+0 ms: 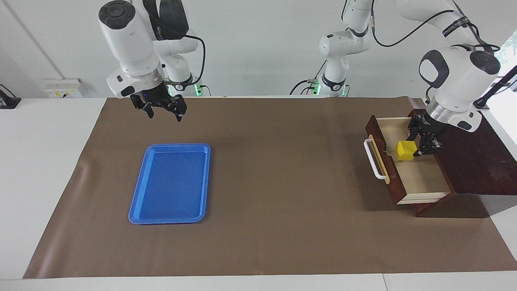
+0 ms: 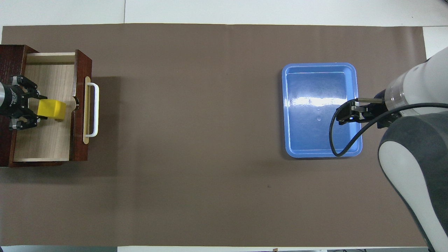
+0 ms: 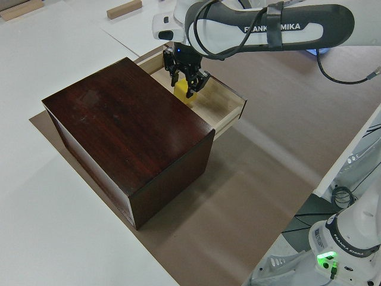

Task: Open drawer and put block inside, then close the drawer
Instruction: 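Open the left gripper to release the cube inside the drawer, then raise the left gripper and move it to the drawer handle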

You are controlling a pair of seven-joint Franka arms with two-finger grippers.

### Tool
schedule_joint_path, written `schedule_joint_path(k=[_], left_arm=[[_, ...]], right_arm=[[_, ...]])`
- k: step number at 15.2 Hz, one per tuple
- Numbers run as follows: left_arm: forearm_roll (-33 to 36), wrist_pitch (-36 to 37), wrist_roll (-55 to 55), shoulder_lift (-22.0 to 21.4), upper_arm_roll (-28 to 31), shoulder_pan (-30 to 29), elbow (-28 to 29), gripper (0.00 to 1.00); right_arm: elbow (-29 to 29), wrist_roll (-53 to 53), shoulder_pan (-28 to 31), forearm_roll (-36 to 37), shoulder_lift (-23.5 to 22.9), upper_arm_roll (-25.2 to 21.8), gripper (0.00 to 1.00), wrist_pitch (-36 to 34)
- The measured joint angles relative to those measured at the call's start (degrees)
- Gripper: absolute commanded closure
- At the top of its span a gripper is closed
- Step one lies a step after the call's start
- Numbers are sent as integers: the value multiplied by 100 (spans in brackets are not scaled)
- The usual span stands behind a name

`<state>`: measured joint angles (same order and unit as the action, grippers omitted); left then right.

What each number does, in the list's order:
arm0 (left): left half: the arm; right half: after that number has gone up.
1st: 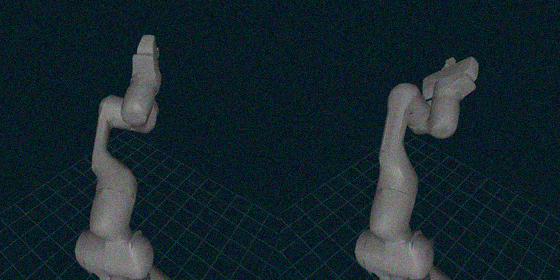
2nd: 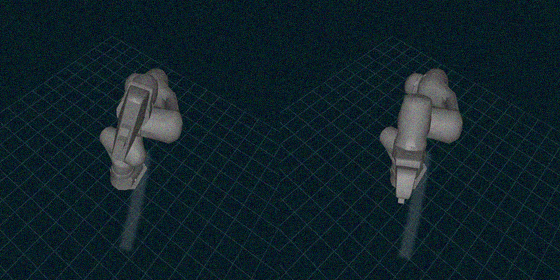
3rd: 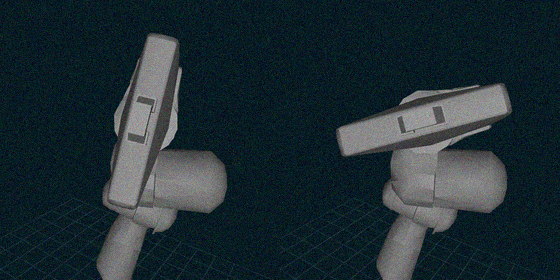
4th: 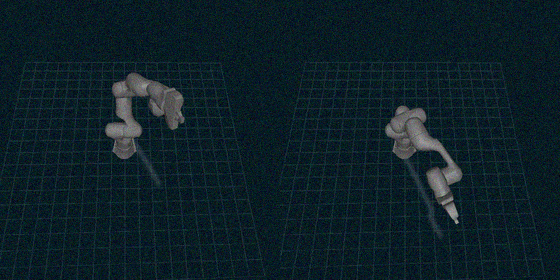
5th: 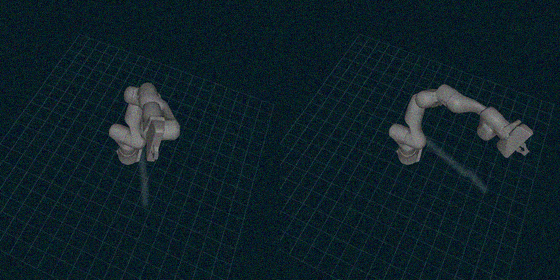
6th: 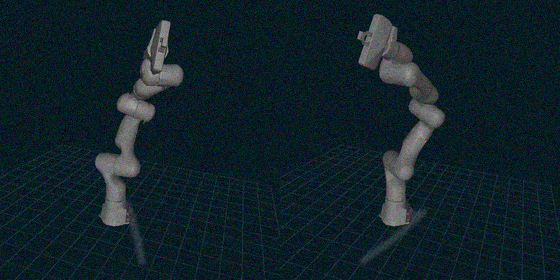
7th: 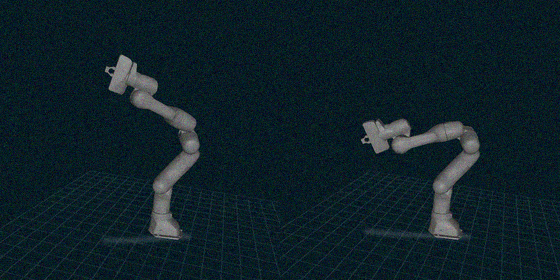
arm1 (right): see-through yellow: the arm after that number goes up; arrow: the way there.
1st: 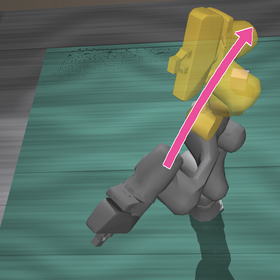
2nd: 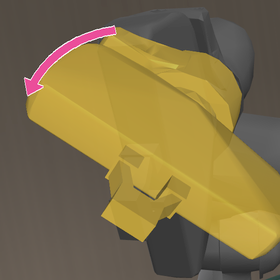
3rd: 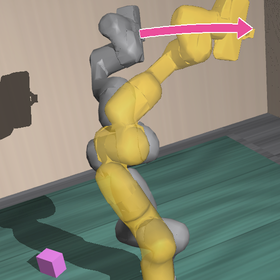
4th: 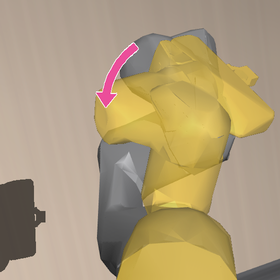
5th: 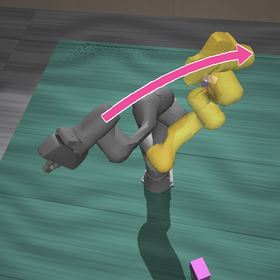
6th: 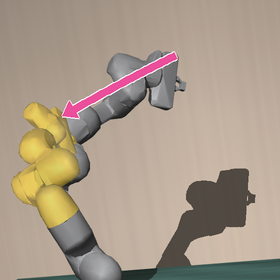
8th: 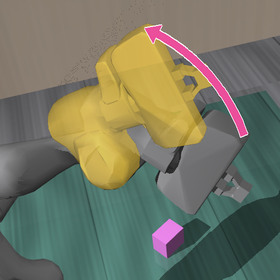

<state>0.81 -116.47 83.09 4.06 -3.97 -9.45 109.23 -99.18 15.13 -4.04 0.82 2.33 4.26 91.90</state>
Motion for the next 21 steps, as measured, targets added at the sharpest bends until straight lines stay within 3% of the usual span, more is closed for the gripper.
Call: schedule_joint_path(k=[6, 7, 9, 10, 13, 17, 21], left_arm=[[0, -129, 0, -2, -18, 1, 153, 97], [0, -134, -2, -4, -19, 1, 158, 81], [0, -192, -11, -24, -26, 5, 208, 60], [0, -221, -19, -39, -27, 5, 232, 42], [0, -303, -28, -45, -35, 6, 319, 0], [0, -285, -27, -40, -65, 29, 228, 0], [-4, 548, 263, -40, -103, 321, -551, 0]], right_arm=[[-40, -374, 364, 25, 25, -4, 3, -26], [-42, -374, 364, 25, 25, 0, 3, -27], [-49, -374, 384, 26, 25, -2, 3, -27], [-53, -374, 407, 26, 25, -2, 3, -28], [-62, -374, 453, 26, 25, -7, 3, -38], [-71, -374, 453, 27, 25, -5, 3, -77], [-71, -374, 452, 27, 25, 0, 2, -84]])
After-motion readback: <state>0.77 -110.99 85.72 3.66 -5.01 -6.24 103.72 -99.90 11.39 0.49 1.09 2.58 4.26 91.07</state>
